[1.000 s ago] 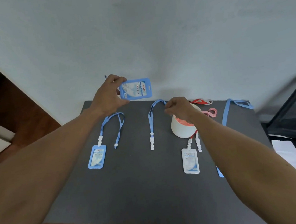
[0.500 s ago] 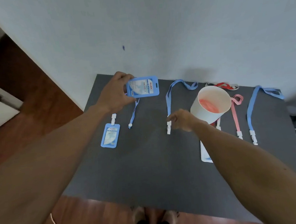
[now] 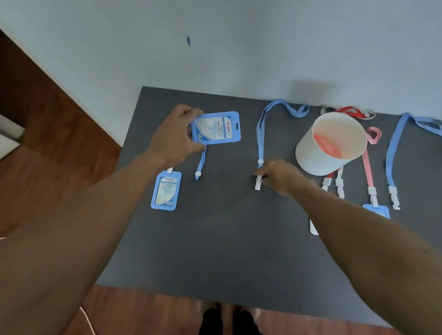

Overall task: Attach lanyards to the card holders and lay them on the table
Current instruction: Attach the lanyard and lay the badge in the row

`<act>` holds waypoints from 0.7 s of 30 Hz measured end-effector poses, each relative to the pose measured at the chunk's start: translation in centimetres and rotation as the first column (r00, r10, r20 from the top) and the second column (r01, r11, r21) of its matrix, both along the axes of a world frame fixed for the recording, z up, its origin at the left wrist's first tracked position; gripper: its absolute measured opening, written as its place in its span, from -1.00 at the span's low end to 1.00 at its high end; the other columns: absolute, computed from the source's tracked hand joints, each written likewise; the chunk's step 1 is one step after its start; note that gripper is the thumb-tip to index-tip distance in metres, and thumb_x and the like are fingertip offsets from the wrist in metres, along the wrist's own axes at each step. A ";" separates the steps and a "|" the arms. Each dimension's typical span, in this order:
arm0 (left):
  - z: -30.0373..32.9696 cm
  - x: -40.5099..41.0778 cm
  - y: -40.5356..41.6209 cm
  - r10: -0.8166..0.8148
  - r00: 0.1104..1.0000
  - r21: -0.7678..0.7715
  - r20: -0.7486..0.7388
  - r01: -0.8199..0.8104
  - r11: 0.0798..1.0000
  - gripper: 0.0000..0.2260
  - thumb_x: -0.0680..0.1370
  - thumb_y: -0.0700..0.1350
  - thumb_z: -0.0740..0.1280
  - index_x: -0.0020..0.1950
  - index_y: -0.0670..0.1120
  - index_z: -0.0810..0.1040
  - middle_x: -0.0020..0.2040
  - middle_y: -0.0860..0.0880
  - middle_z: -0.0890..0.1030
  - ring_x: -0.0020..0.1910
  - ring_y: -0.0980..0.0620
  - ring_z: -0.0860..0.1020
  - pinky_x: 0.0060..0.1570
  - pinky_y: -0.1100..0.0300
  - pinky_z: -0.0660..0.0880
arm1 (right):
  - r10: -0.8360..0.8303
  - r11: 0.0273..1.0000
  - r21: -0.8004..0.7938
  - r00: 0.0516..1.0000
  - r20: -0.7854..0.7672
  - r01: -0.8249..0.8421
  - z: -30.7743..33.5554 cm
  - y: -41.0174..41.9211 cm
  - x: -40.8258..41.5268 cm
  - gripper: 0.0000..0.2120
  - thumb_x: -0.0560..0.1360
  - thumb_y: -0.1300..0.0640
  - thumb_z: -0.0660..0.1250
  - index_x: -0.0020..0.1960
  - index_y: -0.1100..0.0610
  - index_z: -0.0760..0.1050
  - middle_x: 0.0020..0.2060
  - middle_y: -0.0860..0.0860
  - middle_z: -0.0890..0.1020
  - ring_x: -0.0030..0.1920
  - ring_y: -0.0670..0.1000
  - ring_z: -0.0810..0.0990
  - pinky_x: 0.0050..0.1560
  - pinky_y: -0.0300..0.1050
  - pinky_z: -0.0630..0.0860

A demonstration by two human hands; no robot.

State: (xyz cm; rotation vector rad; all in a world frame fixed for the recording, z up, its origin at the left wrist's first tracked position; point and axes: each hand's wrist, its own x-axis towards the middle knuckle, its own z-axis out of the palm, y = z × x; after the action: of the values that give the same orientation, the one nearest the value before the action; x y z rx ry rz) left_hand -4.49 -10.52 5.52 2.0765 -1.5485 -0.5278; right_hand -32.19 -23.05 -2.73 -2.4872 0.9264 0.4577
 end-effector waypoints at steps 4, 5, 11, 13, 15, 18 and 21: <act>0.0 0.1 -0.2 0.000 1.000 -0.002 0.000 0.000 1.000 -0.37 0.44 -0.05 0.57 0.46 0.00 0.41 0.31 0.04 0.42 0.11 0.08 0.47 -0.15 0.38 0.57 | 0.005 0.999 -0.031 0.998 -0.059 -0.007 0.2 -0.4 0.6 -0.88 0.53 0.17 0.38 -0.15 -0.02 0.58 -0.12 0.05 0.64 -0.14 0.19 0.64 -0.14 0.04 0.61; 0.0 0.1 -0.2 -0.001 1.000 -0.002 0.000 0.001 1.000 -0.37 0.44 -0.05 0.57 0.46 0.00 0.41 0.31 0.03 0.41 0.11 0.07 0.46 -0.16 0.39 0.56 | -0.001 1.000 -0.016 0.998 -0.062 0.000 0.2 -0.4 0.8 -0.87 0.52 0.17 0.39 -0.16 -0.01 0.56 -0.12 0.03 0.62 -0.16 0.16 0.63 -0.15 0.02 0.60; 0.3 0.0 -0.1 -0.005 1.000 0.009 0.007 0.005 1.000 -0.35 0.44 -0.05 0.57 0.47 0.00 0.41 0.30 0.04 0.42 0.10 0.08 0.47 -0.10 0.31 0.61 | 0.024 0.998 -0.062 0.999 0.024 -0.023 0.7 -0.9 1.0 -0.94 0.46 0.15 0.51 -0.11 0.05 0.64 -0.06 -0.02 0.55 -0.07 0.00 0.50 -0.09 -0.10 0.46; 0.7 -0.1 0.0 -0.009 1.000 0.009 0.010 0.009 1.000 -0.35 0.44 -0.06 0.57 0.47 -0.01 0.41 0.30 0.04 0.42 0.10 0.09 0.46 -0.09 0.29 0.61 | 0.003 0.998 -0.069 1.000 0.014 -0.002 1.4 -0.8 1.2 -0.95 0.49 0.11 0.48 -0.09 0.03 0.63 -0.10 -0.04 0.61 -0.07 -0.01 0.52 0.04 -0.08 0.43; 1.1 -0.1 0.1 -0.010 1.000 0.012 0.015 0.010 1.000 -0.36 0.45 -0.07 0.57 0.47 -0.01 0.41 0.30 0.03 0.43 0.10 0.09 0.46 -0.12 0.33 0.58 | -0.064 0.997 -0.034 0.998 0.014 0.064 2.2 -0.9 1.6 -0.95 0.51 0.12 0.44 -0.09 0.02 0.58 -0.13 -0.03 0.64 -0.08 0.02 0.58 0.11 -0.03 0.47; 2.0 0.0 0.1 -0.013 0.999 0.013 0.035 0.013 1.000 -0.37 0.45 -0.08 0.56 0.47 -0.02 0.41 0.29 0.02 0.43 0.06 0.08 0.47 -0.16 0.36 0.55 | -0.199 0.979 0.055 0.976 0.085 0.195 3.8 -1.3 2.0 -0.91 0.48 0.19 0.44 -0.15 0.03 0.58 -0.21 -0.01 0.66 -0.17 0.07 0.64 -0.05 0.06 0.64; 2.9 -0.1 -0.1 -0.023 0.999 0.005 0.034 0.023 1.000 -0.37 0.44 -0.09 0.56 0.46 -0.03 0.42 0.28 0.02 0.43 0.06 0.07 0.49 -0.12 0.23 0.63 | -0.293 0.952 0.146 0.940 0.176 0.270 5.8 -2.0 2.3 -0.88 0.46 0.26 0.44 -0.19 0.07 0.62 -0.27 -0.01 0.66 -0.21 0.07 0.67 -0.11 0.00 0.63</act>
State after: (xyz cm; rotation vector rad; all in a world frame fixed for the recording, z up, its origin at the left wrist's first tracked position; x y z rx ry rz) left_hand -4.55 -10.59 8.40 2.0837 -1.5938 -0.5070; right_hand -29.91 -25.07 3.10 -2.1982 1.1170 0.1635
